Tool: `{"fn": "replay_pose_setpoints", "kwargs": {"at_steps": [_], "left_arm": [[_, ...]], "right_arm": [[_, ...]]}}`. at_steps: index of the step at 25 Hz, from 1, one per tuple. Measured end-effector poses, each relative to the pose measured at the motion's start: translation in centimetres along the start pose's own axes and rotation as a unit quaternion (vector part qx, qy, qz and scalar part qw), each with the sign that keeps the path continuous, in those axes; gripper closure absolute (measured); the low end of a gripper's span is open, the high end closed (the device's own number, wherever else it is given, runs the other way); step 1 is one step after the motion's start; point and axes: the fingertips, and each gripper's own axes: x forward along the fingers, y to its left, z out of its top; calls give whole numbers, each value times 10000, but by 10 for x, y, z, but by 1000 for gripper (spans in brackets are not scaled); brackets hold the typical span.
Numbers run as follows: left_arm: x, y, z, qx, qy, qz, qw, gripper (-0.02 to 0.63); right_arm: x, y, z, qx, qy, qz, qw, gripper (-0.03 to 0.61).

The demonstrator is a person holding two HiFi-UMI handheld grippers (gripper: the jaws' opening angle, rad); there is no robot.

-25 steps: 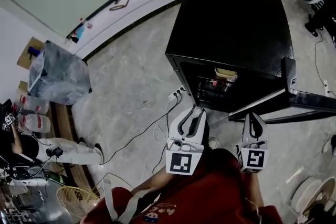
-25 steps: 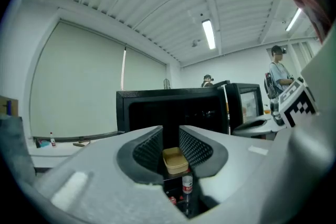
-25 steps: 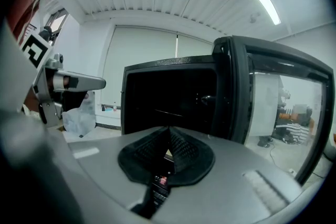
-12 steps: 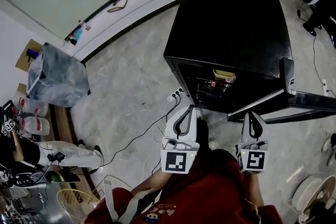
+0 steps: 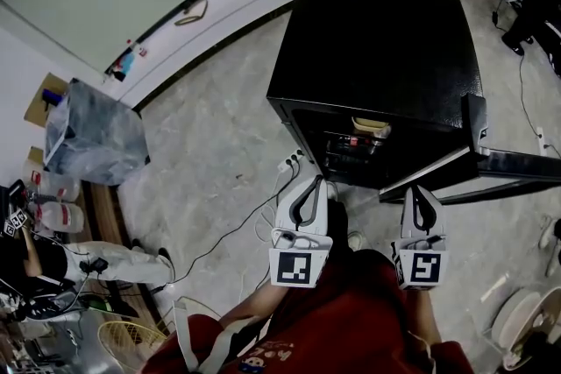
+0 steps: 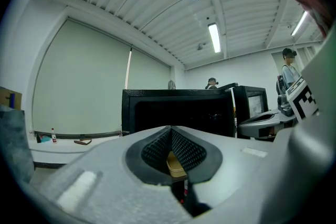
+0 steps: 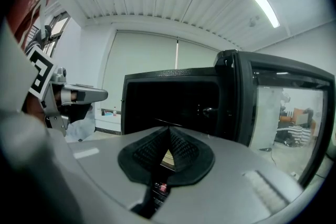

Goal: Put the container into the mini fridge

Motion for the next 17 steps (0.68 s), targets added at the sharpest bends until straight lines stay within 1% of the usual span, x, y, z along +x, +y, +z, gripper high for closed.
{"fn": "replay_pose_setpoints", "kwargs": {"at_steps": [5,8,11,17], "left_arm": [[-1,3,-6,-87,63,25,9999,607],[-1,5,-8,-26,72,14,10000,608],[-1,7,-14,-22,200,22,9998,609],[2,9,-17,79,258,-64,9996,609]], "right_arm": [[-1,-1,0,2,2,-51,10000,578],[0,0,1,10,-15,-76,10000,578],[-2,1,1,39,-6,-84,10000,578],[2,4,6,71,3,10,10000,578]]}}
